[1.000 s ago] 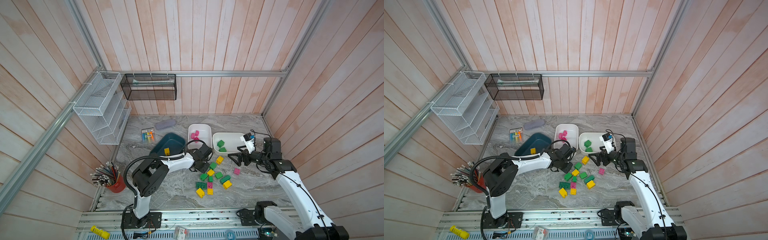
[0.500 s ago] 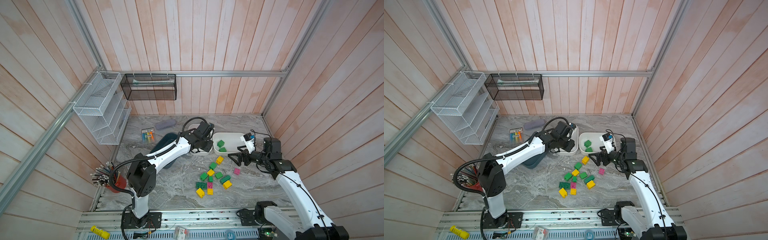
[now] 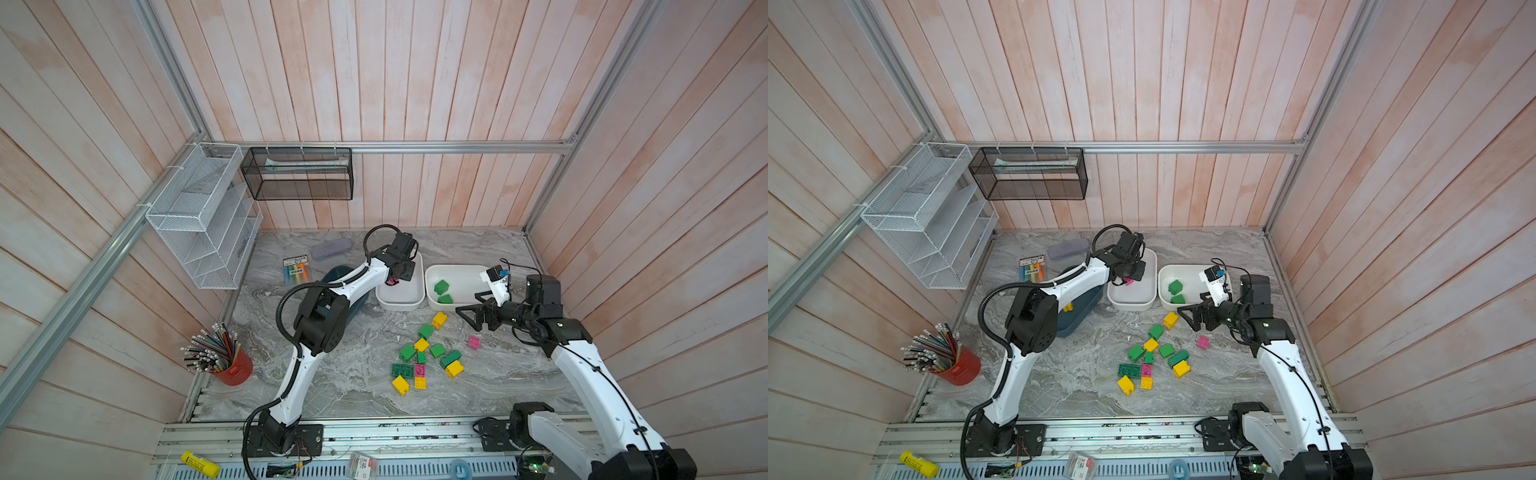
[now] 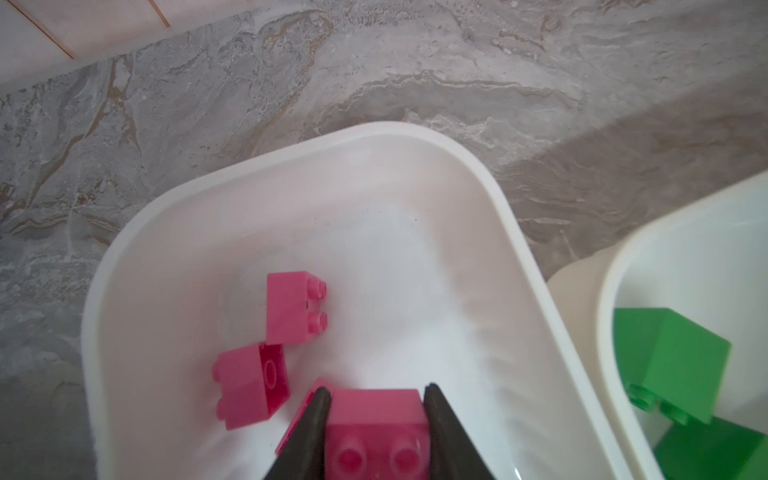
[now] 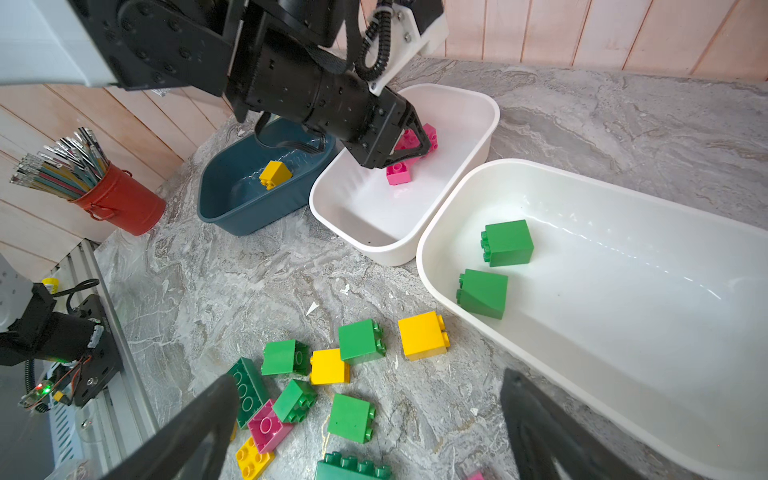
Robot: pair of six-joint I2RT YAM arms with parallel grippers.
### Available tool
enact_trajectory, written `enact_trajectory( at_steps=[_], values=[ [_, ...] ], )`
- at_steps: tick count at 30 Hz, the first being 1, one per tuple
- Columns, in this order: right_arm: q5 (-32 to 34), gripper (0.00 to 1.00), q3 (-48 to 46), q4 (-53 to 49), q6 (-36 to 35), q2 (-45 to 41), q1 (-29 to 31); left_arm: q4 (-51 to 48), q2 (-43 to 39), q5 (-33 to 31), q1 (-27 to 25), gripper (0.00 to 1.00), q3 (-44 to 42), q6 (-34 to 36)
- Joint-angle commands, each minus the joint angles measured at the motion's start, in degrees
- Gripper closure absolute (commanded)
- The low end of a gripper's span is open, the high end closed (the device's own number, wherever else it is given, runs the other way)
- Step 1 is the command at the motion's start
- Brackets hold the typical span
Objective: Sort the legos into containers by color
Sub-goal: 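Carry the pink brick over the smaller white tub and release it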
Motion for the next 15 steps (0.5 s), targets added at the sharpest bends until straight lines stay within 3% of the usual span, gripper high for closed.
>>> enact_trajectory(
  at_steps=[1, 8, 12, 15],
  values=[
    [0.54, 0.02, 1.3, -0.01, 0.24, 0.56, -0.24, 4.22, 2.14, -1.77, 0.22, 0.62, 3.93, -0.24],
    [0.46, 0.02, 2.0, -0.1, 0.02, 0.95, -0.3, 0.7, 1.67, 1.22, 0.22, 0.3, 7.47, -0.46],
    [0.01, 0.02, 2.05, -0.11, 0.03, 0.95, -0.3, -4.86, -4.06, 4.74, -0.01, 0.26, 6.62, -2.01],
    [-0.25, 0.02, 1.79, 0.03, 0.09, 0.69, -0.33, -8.31, -11.07, 8.79, -1.49, 0.26, 1.0, -1.87]
  ],
)
